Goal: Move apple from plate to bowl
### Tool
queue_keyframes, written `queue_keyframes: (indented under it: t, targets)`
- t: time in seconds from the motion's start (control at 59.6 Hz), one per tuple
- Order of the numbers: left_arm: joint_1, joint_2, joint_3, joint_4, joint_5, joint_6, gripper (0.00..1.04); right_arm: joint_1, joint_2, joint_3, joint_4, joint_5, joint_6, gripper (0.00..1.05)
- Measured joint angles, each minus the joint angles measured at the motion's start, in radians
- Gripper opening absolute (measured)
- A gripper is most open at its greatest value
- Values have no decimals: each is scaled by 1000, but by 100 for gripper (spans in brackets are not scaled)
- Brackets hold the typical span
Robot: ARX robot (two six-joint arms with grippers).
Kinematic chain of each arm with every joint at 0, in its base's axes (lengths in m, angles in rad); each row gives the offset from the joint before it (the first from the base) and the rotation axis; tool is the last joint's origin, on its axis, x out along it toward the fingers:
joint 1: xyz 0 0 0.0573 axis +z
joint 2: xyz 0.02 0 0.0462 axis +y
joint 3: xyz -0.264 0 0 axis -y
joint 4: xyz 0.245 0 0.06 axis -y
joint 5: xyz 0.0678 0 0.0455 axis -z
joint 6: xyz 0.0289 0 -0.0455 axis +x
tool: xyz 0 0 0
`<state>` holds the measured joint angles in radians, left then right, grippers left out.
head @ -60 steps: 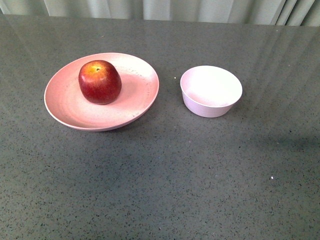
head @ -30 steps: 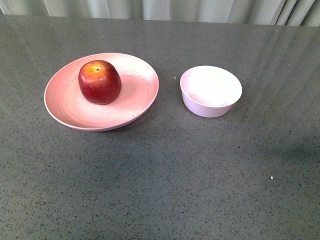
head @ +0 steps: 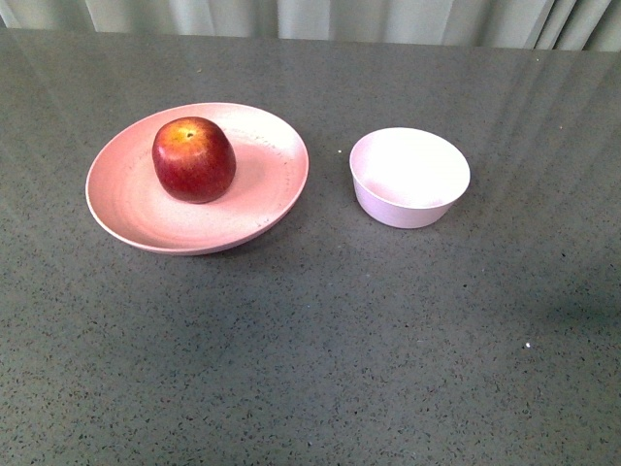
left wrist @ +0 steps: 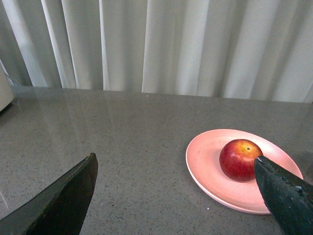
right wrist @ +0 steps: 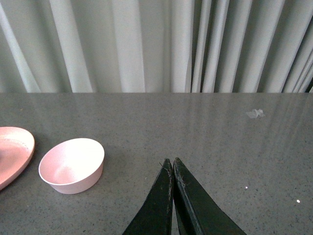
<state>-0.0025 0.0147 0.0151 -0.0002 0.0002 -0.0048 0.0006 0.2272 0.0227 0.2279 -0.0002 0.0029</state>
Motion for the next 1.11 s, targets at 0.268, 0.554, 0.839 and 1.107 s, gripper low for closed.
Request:
queue_keyframes:
  t: [0.268, 0.554, 0.839, 1.107]
  targets:
    - [0, 0, 0, 0, 0, 0, 96, 0, -129, 1, -159, -2, 0, 2]
    - [0, 0, 0, 0, 0, 0, 96, 0, -220, 1, -226, 0, 0, 2]
    - [0, 0, 0, 0, 0, 0, 96, 0, -221, 1, -226, 0, 0, 50]
    - [45, 549, 239, -319, 751, 260, 96, 1, -222, 1, -227, -1, 0, 93]
